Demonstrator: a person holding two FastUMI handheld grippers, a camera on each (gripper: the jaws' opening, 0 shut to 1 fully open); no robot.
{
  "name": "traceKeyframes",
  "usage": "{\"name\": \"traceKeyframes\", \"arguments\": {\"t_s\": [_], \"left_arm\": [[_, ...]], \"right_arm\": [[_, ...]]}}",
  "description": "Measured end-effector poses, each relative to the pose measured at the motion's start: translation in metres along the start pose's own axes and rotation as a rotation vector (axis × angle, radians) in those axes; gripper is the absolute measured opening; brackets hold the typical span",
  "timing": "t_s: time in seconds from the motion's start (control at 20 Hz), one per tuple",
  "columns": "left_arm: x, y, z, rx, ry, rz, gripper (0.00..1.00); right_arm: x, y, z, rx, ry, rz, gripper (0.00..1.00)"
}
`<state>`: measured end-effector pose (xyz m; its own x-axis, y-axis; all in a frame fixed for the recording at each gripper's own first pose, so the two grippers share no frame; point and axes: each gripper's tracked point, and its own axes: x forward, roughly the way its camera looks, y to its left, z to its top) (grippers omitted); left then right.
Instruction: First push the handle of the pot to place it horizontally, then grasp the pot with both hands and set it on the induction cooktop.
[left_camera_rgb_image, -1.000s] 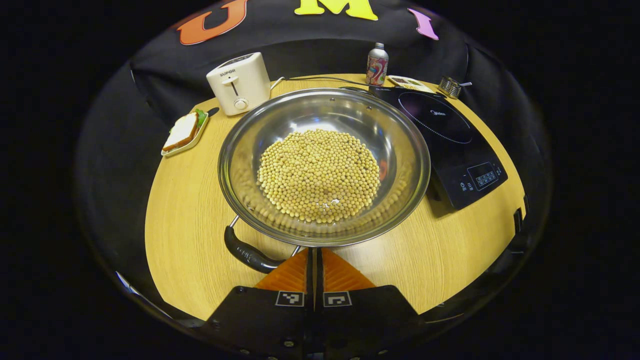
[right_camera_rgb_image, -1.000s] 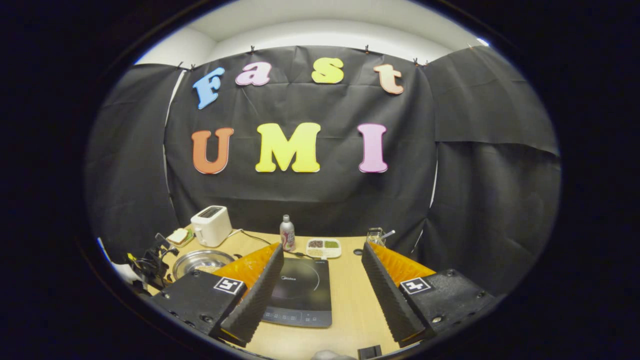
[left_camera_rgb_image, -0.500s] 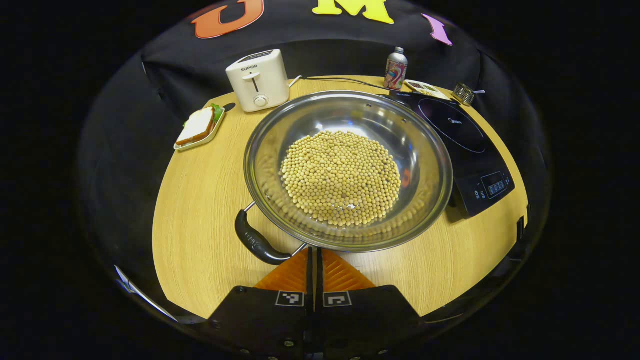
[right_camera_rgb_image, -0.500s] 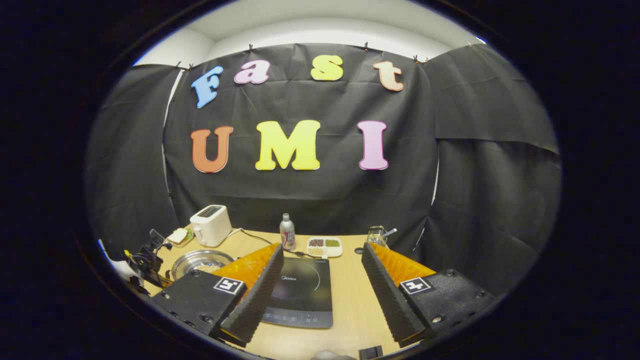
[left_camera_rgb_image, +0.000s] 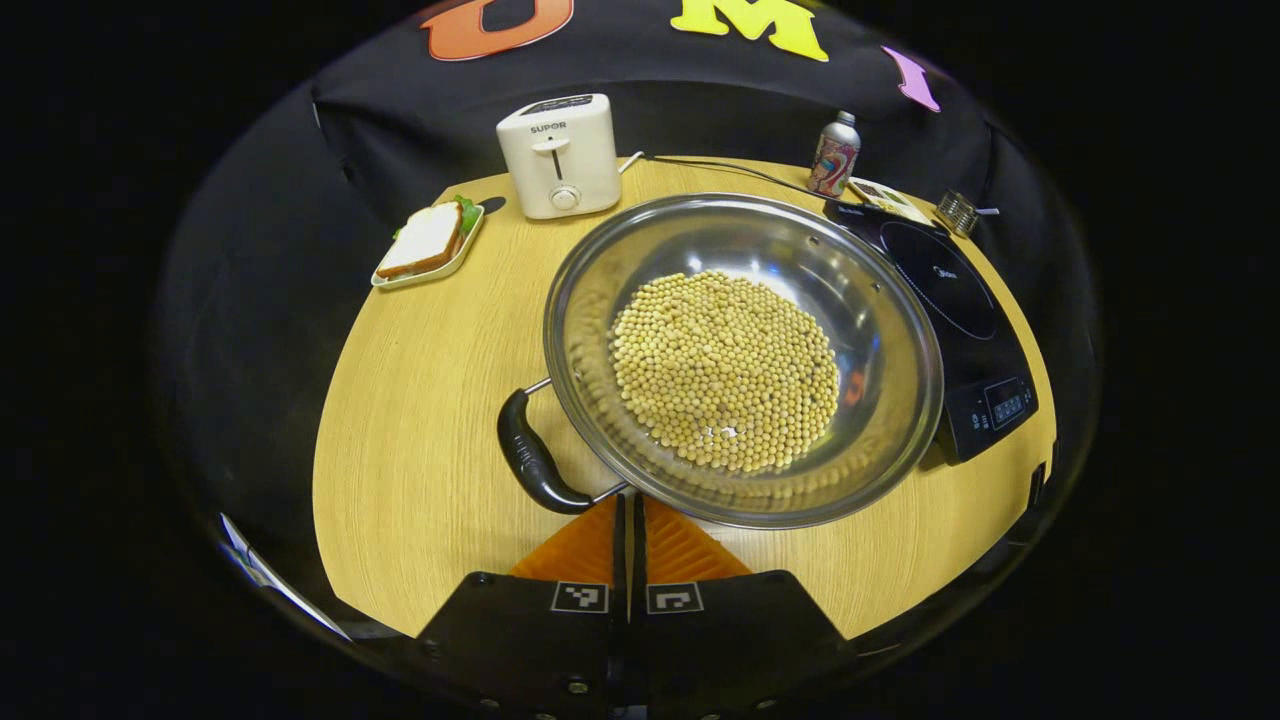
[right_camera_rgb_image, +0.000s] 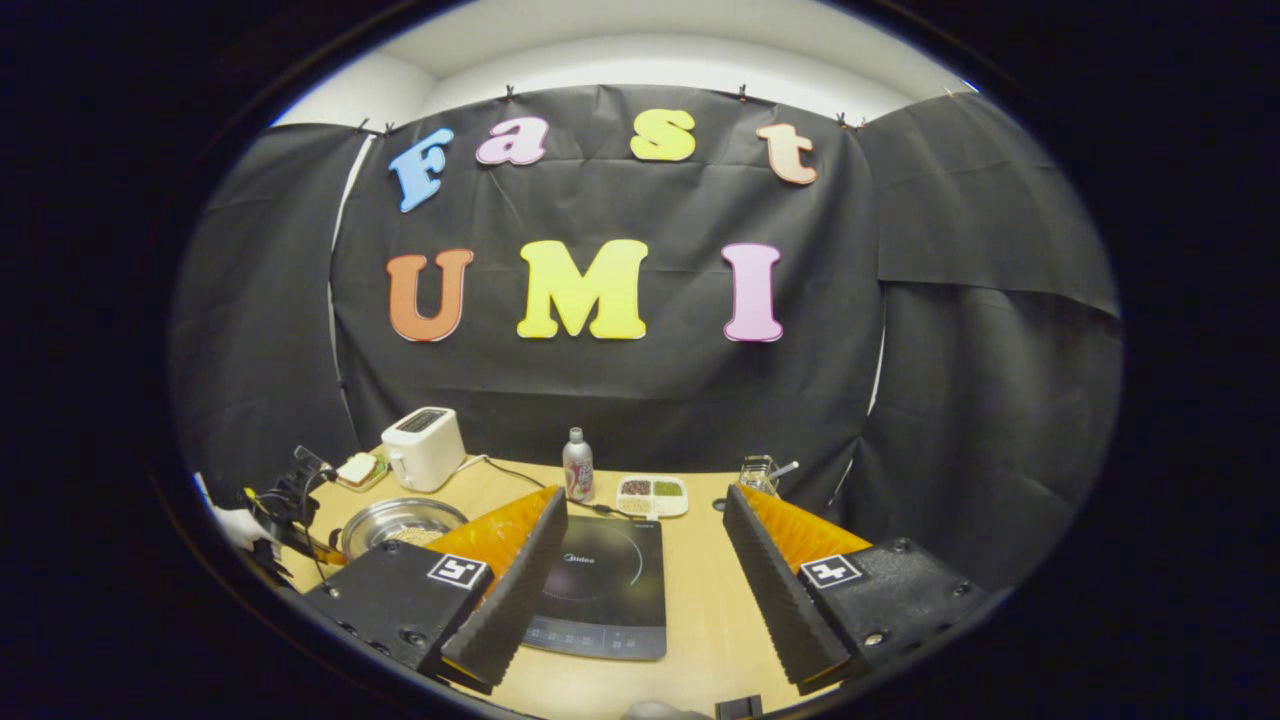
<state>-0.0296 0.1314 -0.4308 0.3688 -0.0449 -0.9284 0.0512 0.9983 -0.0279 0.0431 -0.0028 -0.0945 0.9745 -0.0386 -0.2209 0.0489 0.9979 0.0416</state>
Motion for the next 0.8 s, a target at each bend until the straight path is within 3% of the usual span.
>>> {"name": "traceKeyframes", "arguments": {"t_s": [0.8], "left_arm": [[0.015,0.055,0.035,-0.027,-0.026,0.065,0.00]], "right_arm": [[-0.004,0.002,-0.007,-0.012,0.017,-0.017,0.97]]}}
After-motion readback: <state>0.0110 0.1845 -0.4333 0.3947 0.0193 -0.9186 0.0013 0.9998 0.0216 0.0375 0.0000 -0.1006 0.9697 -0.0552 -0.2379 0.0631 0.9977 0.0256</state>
